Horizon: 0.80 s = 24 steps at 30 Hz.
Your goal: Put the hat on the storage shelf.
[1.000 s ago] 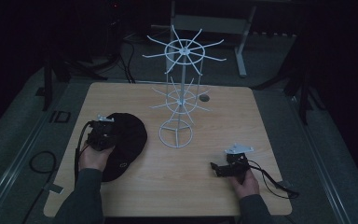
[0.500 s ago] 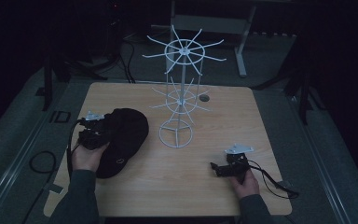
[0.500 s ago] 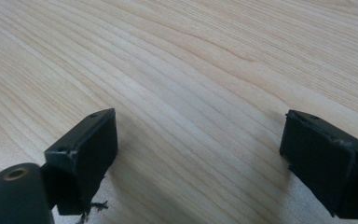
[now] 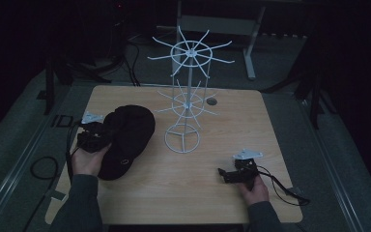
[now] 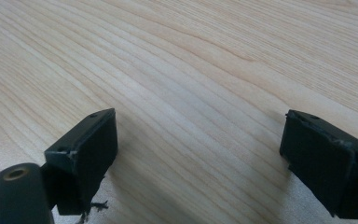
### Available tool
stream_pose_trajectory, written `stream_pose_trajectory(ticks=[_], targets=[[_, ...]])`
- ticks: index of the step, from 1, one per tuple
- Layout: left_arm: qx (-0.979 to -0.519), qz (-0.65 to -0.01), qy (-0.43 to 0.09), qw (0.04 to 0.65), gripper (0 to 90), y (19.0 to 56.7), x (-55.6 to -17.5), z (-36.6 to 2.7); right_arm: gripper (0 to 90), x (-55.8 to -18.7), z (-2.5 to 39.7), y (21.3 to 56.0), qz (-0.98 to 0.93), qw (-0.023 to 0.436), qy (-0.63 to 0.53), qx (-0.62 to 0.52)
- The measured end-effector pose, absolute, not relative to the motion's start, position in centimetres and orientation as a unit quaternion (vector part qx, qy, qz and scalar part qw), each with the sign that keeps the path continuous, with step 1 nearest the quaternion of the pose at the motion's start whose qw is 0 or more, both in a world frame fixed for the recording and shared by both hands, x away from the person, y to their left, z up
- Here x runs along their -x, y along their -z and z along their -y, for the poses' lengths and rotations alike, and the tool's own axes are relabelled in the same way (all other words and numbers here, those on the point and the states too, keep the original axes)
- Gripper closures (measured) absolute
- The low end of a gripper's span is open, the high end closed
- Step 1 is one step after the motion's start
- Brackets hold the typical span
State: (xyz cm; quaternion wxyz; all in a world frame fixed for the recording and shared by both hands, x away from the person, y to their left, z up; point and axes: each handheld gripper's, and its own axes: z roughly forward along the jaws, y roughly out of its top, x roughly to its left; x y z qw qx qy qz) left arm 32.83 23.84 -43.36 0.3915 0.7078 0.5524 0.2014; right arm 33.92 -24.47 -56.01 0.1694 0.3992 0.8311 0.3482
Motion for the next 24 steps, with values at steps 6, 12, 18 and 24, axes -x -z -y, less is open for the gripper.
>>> stream_pose_trajectory(ticks=[6, 12, 18, 24], targets=[[-0.703, -0.548, -0.205, 0.404, 84.5, 42.8, -32.6, -24.3, 10.8, -33.9, 24.5, 56.0, -0.831, 0.170, -0.348, -0.398], [-0.694, -0.546, -0.211, 0.419, 84.5, 42.1, -32.3, -24.6, 10.9, -33.9, 24.5, 56.0, -0.831, 0.170, -0.348, -0.399], [-0.686, -0.544, -0.217, 0.432, 84.5, 41.4, -32.1, -24.9, 10.9, -33.9, 24.5, 56.0, -0.831, 0.170, -0.349, -0.399], [-0.678, -0.542, -0.222, 0.445, 84.4, 40.9, -31.9, -25.3, 10.9, -33.9, 24.5, 56.0, -0.831, 0.171, -0.349, -0.398]])
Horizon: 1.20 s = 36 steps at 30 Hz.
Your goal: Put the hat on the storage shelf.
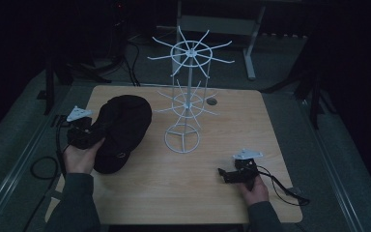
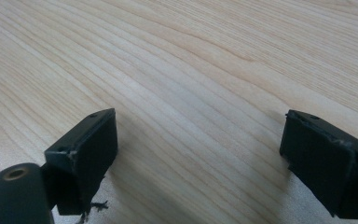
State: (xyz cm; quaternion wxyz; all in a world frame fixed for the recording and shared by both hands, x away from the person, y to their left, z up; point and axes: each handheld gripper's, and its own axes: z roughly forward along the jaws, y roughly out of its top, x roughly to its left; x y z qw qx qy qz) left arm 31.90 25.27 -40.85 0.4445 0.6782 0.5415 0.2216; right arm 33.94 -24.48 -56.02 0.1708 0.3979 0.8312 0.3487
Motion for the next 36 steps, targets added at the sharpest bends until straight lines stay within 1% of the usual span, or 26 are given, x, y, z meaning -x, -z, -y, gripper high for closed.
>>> stream_pose_trajectory(ticks=[13, 36], targets=[[-0.661, -0.530, -0.230, 0.479, 84.4, 39.6, -31.5, -25.9, 10.9, -33.9, 24.5, 56.0, -0.831, 0.170, -0.349, -0.399], [-0.644, -0.503, -0.241, 0.523, 84.4, 37.8, -31.1, -26.6, 10.8, -33.9, 24.5, 56.0, -0.831, 0.169, -0.348, -0.399]])
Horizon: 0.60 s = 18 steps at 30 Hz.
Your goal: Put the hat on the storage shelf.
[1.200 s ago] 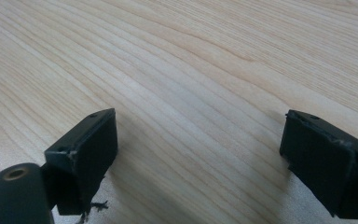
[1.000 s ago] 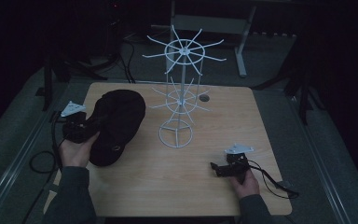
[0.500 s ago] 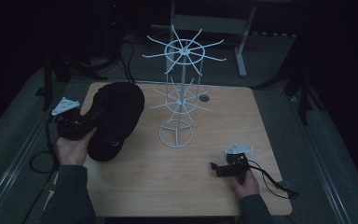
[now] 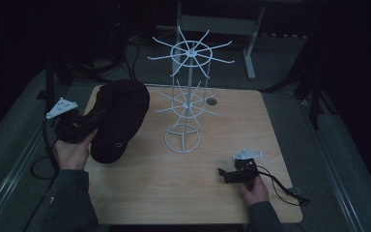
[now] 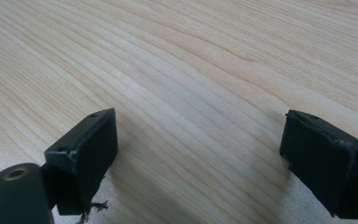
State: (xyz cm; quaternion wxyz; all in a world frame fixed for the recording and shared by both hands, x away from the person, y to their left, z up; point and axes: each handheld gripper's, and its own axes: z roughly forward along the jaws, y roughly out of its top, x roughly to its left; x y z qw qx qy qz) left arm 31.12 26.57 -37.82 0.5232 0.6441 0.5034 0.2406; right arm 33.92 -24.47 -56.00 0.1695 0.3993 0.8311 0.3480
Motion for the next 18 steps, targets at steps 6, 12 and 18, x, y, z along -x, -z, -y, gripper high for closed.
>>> stream_pose_trajectory(ticks=[6, 12, 18], targets=[[-0.640, -0.495, -0.238, 0.537, 84.4, 37.4, -31.0, -26.8, 10.9, -33.9, 24.5, 56.0, -0.831, 0.170, -0.348, -0.399], [-0.635, -0.485, -0.235, 0.554, 84.4, 37.0, -30.9, -27.0, 10.9, -33.9, 24.5, 56.0, -0.831, 0.170, -0.348, -0.399], [-0.633, -0.474, -0.232, 0.566, 84.4, 36.4, -30.9, -27.1, 10.9, -33.9, 24.5, 56.0, -0.831, 0.170, -0.348, -0.399]])
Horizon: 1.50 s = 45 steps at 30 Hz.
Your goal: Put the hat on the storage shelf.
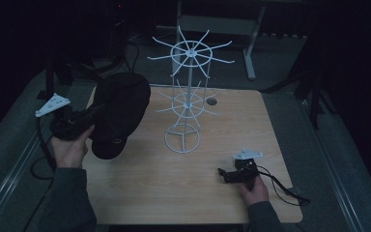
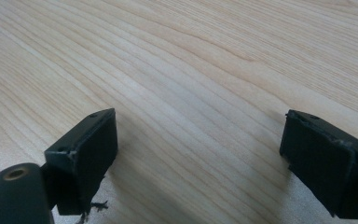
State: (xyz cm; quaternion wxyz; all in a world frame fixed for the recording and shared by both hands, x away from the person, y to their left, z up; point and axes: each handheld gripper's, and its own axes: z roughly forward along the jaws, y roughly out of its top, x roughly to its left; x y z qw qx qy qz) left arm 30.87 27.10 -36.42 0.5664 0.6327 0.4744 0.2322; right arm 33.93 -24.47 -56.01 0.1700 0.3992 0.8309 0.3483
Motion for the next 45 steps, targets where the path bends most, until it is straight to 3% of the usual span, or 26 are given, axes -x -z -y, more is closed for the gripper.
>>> stream_pose_trajectory(ticks=[45], targets=[[-0.614, -0.429, -0.201, 0.631, 84.3, 33.8, -30.8, -27.7, 10.9, -33.9, 24.5, 56.0, -0.831, 0.170, -0.348, -0.399]])
